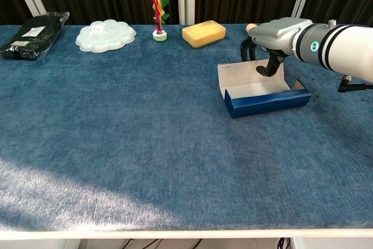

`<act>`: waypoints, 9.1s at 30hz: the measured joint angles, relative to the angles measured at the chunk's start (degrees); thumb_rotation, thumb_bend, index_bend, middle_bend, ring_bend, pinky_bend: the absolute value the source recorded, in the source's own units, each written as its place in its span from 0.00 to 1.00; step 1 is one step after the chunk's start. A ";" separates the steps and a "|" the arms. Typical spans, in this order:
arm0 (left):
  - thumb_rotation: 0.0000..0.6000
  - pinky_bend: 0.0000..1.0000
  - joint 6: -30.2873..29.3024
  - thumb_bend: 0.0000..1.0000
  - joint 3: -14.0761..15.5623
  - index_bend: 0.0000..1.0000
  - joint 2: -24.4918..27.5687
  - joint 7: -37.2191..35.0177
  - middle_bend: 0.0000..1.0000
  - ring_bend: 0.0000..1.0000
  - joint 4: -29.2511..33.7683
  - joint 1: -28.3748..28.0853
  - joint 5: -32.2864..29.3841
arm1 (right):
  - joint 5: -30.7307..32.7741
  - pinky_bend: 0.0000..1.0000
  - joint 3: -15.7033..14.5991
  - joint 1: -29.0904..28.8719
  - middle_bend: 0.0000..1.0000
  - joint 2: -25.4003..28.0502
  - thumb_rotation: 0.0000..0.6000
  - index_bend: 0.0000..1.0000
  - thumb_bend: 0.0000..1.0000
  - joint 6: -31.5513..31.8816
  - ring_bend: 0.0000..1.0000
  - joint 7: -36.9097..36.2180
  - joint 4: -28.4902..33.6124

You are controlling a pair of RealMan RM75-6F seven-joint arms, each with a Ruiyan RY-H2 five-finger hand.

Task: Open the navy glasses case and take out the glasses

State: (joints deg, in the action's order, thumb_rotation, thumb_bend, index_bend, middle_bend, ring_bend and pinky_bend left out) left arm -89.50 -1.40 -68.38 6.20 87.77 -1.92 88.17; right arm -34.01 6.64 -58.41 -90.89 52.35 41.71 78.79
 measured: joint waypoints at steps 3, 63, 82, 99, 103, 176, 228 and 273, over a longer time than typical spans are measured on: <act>1.00 0.00 -0.21 0.00 0.00 0.20 0.09 -0.02 0.12 0.00 0.11 0.22 -0.18 | -3.21 0.00 0.24 0.92 0.15 0.29 1.00 0.00 0.22 2.03 0.01 -1.79 1.19; 1.00 0.00 -0.70 0.00 0.37 0.20 -0.83 -2.01 0.12 0.00 -1.56 0.72 0.61 | -19.35 0.00 6.24 6.83 0.09 -2.47 1.00 0.00 0.03 2.02 0.00 -6.27 -0.40; 1.00 0.00 -1.59 0.00 0.54 0.20 0.17 1.11 0.12 0.00 1.63 1.07 1.33 | -21.27 0.00 2.11 10.54 0.08 -1.50 1.00 0.00 0.03 -3.22 0.00 -14.50 -11.39; 1.00 0.00 -1.69 0.00 0.70 0.20 0.22 1.67 0.12 0.00 2.09 1.24 1.70 | -31.34 0.00 -1.87 12.85 0.05 1.21 1.00 0.00 0.00 -2.73 0.00 -18.08 -3.50; 1.00 0.00 -1.93 0.00 0.76 0.20 0.20 1.44 0.12 0.00 1.96 1.52 1.54 | -33.62 0.00 -2.16 12.37 0.04 -0.31 1.00 0.00 0.00 -2.47 0.00 -17.85 -2.03; 1.00 0.00 -1.76 0.00 0.75 0.20 -0.55 -0.03 0.11 0.00 -0.04 2.59 0.46 | -16.87 0.00 0.34 0.41 0.23 -2.30 1.00 0.48 0.39 -8.20 0.00 -5.09 -3.33; 1.00 0.00 0.37 0.00 0.74 0.17 -0.82 -0.63 0.10 0.00 -0.39 1.28 0.22 | -23.60 0.00 8.90 4.15 0.17 -22.27 1.00 0.20 0.32 8.89 0.00 -1.87 -25.23; 1.00 0.00 -0.66 0.00 0.93 0.17 -0.17 0.99 0.10 0.00 1.42 1.97 0.34 | -39.48 0.00 -2.48 15.60 0.22 -3.85 1.00 0.48 0.32 2.84 0.00 -18.67 -5.66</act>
State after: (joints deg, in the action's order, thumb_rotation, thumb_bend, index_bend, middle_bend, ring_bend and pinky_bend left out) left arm -90.17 -0.47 -68.55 7.19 89.20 0.05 88.51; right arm -73.49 4.17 -42.81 -94.74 55.19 23.05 73.13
